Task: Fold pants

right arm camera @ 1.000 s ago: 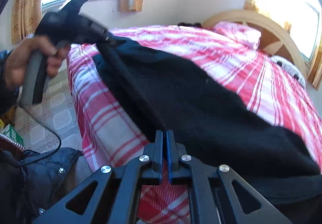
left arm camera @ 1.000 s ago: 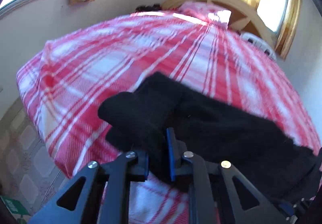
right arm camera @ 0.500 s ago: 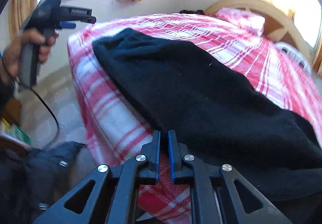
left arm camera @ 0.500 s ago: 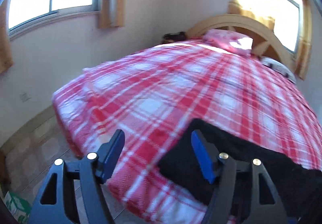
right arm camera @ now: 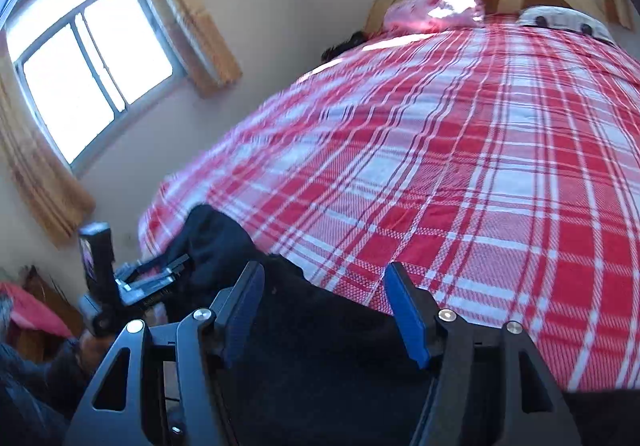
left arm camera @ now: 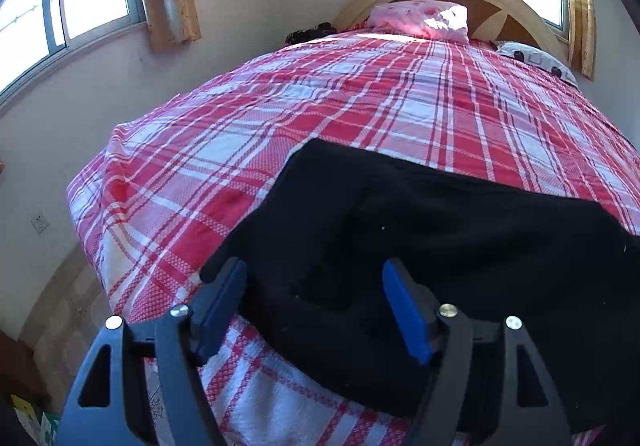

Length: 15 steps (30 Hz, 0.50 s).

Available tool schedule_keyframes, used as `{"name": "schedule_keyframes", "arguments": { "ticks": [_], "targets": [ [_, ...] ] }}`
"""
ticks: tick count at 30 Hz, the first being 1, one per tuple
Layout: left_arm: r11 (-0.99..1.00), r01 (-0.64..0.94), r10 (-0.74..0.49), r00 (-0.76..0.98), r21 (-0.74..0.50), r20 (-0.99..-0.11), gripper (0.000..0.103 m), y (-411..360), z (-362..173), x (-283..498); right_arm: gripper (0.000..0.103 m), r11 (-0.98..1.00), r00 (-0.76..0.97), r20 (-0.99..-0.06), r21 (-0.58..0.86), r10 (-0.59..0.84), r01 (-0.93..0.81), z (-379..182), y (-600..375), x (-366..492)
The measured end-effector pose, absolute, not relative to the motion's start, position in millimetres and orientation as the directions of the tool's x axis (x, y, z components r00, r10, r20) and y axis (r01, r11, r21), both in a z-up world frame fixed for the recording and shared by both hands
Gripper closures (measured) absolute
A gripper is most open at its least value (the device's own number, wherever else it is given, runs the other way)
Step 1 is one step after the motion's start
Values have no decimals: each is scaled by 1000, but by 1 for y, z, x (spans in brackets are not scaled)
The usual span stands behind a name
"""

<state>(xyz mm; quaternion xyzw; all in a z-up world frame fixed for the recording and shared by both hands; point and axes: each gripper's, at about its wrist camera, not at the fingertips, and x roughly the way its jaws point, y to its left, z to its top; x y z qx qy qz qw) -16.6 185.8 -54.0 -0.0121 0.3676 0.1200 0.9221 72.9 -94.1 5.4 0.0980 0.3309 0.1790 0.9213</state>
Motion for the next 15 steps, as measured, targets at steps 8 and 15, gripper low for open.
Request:
{"name": "schedule_keyframes", "arguments": {
  "ticks": [8, 15],
  "targets": [
    [964, -248, 244, 698, 93, -673, 25, 182, -57, -12, 39, 904, 621, -660, 262, 423, -337, -20, -64, 42],
    [961, -259, 255, 695, 97, -672, 23, 181, -58, -11, 39, 878, 556, -684, 316, 473, -359, -34, -47, 40]
  ]
}}
